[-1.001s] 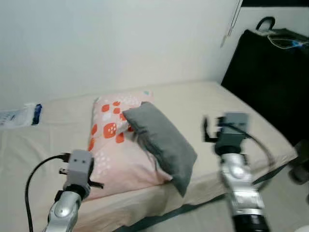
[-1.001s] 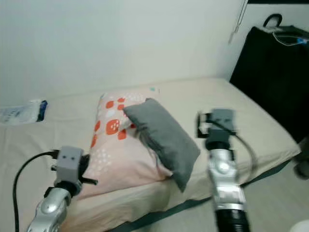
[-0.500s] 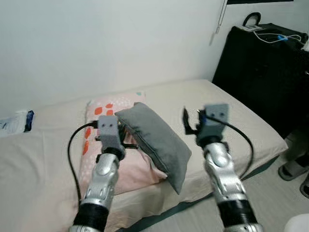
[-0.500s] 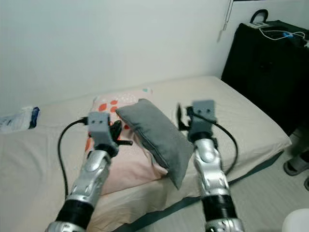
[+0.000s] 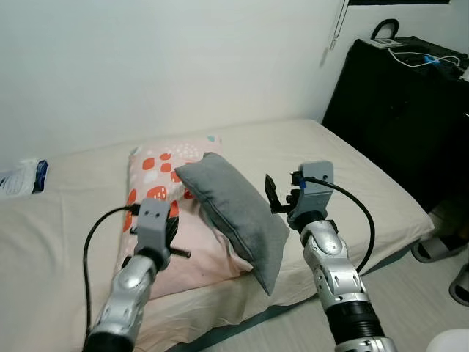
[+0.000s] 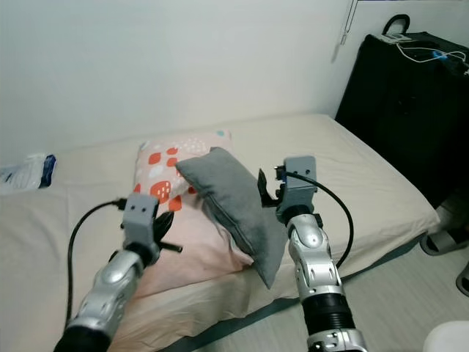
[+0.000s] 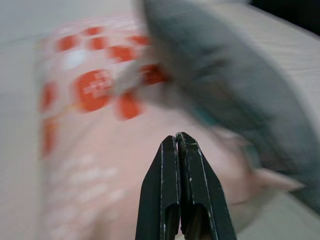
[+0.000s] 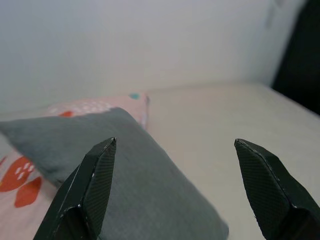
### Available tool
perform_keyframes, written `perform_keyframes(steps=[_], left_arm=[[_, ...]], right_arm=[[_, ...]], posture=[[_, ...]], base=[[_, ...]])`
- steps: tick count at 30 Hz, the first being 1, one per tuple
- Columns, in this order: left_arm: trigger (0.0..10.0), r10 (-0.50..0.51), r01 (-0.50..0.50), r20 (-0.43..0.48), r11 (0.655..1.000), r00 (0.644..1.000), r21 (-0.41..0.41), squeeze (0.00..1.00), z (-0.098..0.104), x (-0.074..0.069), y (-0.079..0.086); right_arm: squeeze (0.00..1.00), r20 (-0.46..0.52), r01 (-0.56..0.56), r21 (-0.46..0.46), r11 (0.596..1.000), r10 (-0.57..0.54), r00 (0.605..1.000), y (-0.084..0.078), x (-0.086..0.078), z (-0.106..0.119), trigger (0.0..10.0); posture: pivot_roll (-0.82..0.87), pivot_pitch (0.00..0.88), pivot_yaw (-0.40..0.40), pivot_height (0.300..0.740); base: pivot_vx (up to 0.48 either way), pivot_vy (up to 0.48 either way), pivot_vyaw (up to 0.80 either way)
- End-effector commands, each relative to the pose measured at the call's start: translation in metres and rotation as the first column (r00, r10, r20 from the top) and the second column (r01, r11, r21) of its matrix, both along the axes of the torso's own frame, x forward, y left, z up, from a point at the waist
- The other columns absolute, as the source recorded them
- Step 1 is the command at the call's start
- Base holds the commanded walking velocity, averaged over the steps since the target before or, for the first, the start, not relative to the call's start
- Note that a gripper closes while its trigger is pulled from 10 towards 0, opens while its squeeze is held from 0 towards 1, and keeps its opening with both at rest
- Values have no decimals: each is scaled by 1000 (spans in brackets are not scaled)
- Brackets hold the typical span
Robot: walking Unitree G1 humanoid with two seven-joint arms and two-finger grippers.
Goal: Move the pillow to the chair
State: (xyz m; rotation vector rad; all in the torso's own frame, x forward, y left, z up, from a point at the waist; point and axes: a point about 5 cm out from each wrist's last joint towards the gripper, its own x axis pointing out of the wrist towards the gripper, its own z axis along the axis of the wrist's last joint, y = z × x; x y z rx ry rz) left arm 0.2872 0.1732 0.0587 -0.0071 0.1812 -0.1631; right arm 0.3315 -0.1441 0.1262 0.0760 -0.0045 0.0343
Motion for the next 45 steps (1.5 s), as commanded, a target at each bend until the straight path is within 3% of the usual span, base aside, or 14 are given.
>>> perform_keyframes(steps=[1,3,6,8,10,14,21,23,25,31,35,38,41,45], left_arm=[[10000,60,-61,16,998,998,29,0,3,-2,18],[10000,113,-115,51,993,992,26,0,8,-6,31],[10000,158,-158,48,987,986,-5,0,4,-18,34],[10000,173,-172,35,985,984,-22,0,0,-24,34],[10000,179,-179,17,984,984,-5,0,-6,-42,27],[10000,209,-209,19,978,978,6,0,-4,-47,21],[10000,100,-104,55,991,993,86,0,-8,-42,7],[10000,8,-12,54,997,998,71,0,-3,-38,-13],[10000,-4,2,24,998,1000,69,0,-7,-38,-18],[10000,-5,6,-21,1000,1000,17,0,-13,-35,-32],[10000,-20,19,-57,1000,998,-11,0,-14,-29,-39],[10000,-26,26,-58,1000,998,5,0,-12,-21,-43],[10000,-38,38,-68,999,997,1,0,-12,-20,-44],[10000,-76,80,-162,997,984,15,0,-17,-18,-48]], right_arm=[[0,-19,30,29,999,-29,999,-3,-5,-5,10000],[0,50,-4,38,999,3,999,3,-19,-3,10000],[0,37,-9,-3,1000,9,999,6,-30,-17,10000],[0,18,-4,-16,1000,4,1000,8,-34,-24,10000],[0,-9,-52,-62,997,52,999,16,-47,-37,10000],[0,16,-123,-112,986,126,992,23,-59,-39,10000],[0,-12,-59,-136,989,58,998,1,-81,-47,10000],[0,-26,16,-135,991,-20,999,-15,-87,-51,10000],[0,-40,40,-133,990,-46,998,-20,-90,-53,10000],[0,-137,43,-172,984,-67,988,-31,-88,-60,10000],[0,-123,9,-163,987,-30,992,-27,-85,-55,10000],[0,-70,-70,-159,985,59,996,-10,-77,-44,10000],[0,-68,-57,-143,988,48,997,-11,-74,-41,10000],[0,-81,6,-111,994,-15,997,-20,-53,-40,10000]], posture=[[59,0,-82,740],[66,3,-85,740],[90,0,-96,740],[90,0,-96,740],[110,0,-103,740],[100,0,-100,740],[36,0,-38,740],[37,0,-27,740],[5,0,-10,740],[-55,0,18,740],[-66,0,33,740],[-63,0,26,740],[-55,0,20,740],[-24,0,3,740]], base=[[0,0,0],[0,0,0],[0,0,0],[0,0,0],[0,0,0],[0,0,0],[0,0,0],[0,0,0],[0,0,0],[0,0,0],[0,0,0],[0,0,0],[0,0,0],[0,0,0]])
